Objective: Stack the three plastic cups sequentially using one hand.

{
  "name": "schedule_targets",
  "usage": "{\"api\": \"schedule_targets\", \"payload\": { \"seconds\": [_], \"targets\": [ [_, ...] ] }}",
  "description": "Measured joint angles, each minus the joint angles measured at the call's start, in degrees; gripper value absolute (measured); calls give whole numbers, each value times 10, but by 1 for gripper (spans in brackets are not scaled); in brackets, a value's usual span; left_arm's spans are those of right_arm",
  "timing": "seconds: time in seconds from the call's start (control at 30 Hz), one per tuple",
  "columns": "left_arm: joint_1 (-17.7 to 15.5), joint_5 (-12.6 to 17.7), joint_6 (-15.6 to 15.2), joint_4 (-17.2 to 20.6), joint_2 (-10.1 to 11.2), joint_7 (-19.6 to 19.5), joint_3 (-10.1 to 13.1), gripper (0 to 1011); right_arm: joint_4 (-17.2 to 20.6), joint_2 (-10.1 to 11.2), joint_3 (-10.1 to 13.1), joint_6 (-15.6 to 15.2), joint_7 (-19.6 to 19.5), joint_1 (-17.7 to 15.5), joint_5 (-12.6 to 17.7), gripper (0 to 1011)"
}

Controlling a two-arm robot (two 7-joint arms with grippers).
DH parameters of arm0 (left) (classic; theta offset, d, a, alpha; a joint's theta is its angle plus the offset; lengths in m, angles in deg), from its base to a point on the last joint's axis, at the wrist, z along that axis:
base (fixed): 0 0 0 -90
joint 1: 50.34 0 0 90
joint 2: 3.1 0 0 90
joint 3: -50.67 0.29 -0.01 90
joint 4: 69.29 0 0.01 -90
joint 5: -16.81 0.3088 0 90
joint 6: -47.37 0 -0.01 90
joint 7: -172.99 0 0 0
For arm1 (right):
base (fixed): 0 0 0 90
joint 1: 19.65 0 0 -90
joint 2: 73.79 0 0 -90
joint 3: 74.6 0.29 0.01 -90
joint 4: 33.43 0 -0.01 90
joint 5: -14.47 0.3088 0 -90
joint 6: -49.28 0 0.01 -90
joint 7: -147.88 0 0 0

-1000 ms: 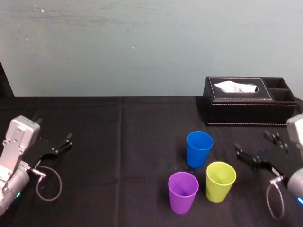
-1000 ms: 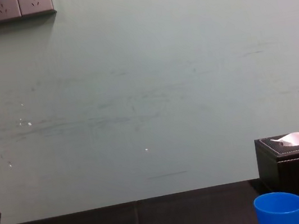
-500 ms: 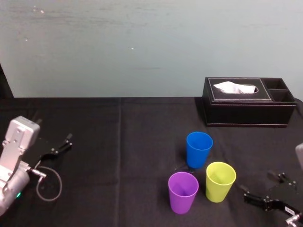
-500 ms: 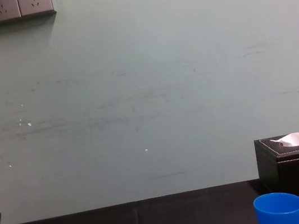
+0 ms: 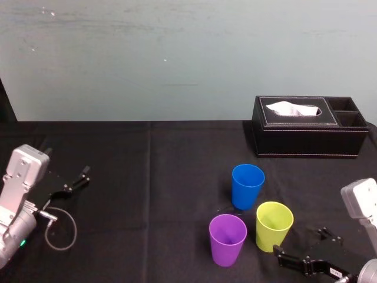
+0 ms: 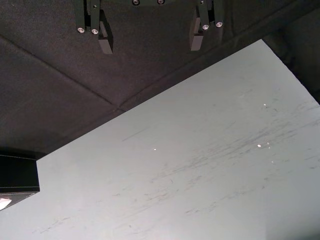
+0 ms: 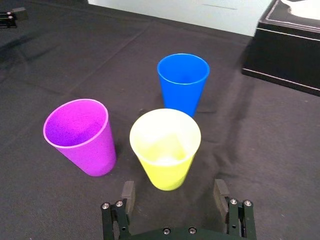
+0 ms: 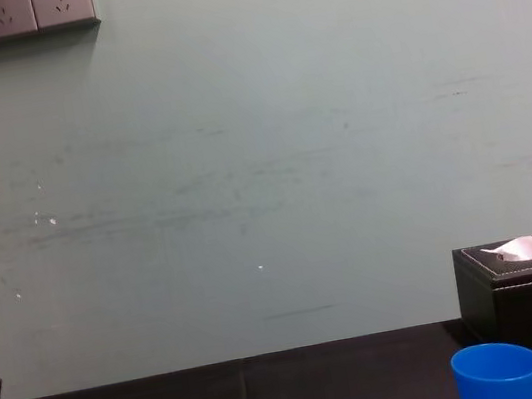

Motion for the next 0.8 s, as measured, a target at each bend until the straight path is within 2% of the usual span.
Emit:
{"api": "schedule_targets", "payload": {
  "seconds": [0.23,0.43,0.8],
  "targets": [
    [0,0,0,0,0,0,0,1000,-10,-20,-19,-9,9,24,-23,1002],
    [0,0,0,0,0,0,0,1000,-20,-35,-27,-9,12,38,-38,1002],
    [0,0,0,0,0,0,0,1000,-53,-74,-38,-3,9,61,-68,1002]
  ]
}}
